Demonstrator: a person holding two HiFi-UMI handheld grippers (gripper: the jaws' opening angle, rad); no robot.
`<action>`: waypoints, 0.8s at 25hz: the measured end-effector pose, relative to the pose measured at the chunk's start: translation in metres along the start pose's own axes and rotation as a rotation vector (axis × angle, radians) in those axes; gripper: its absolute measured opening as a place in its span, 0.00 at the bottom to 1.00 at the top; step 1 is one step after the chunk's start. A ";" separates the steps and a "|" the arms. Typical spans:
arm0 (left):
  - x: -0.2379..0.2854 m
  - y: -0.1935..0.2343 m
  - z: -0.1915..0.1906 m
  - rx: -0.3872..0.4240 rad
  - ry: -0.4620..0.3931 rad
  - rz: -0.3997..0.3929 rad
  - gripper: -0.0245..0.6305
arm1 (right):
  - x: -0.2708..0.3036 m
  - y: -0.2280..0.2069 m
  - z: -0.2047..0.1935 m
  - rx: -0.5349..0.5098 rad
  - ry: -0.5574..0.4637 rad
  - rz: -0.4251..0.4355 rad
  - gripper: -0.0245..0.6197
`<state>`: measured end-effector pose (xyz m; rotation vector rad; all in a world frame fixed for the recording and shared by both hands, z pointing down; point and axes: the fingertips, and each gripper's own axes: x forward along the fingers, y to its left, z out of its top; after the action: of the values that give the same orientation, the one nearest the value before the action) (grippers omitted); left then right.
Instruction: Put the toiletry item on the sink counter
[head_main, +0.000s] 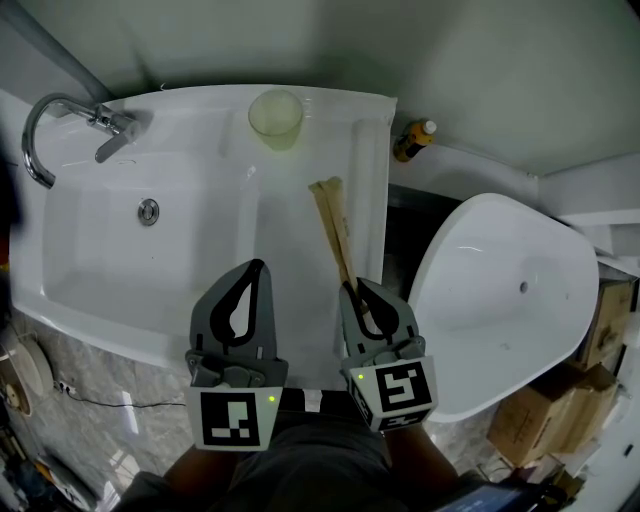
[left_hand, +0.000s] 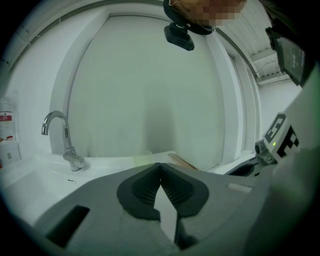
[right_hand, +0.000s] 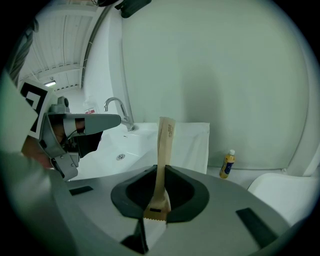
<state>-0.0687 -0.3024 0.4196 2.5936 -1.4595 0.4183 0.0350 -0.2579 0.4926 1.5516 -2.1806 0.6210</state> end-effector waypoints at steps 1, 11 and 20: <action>0.002 0.000 0.000 -0.001 0.001 -0.001 0.05 | 0.001 -0.001 0.000 0.002 0.002 0.000 0.10; 0.011 0.005 -0.003 -0.007 0.009 0.001 0.05 | 0.010 -0.008 -0.001 0.012 0.011 -0.009 0.10; 0.015 0.006 -0.005 -0.011 0.013 0.000 0.05 | 0.013 -0.012 -0.002 0.019 0.011 -0.020 0.10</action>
<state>-0.0675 -0.3169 0.4284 2.5775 -1.4536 0.4247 0.0424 -0.2701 0.5026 1.5741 -2.1539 0.6448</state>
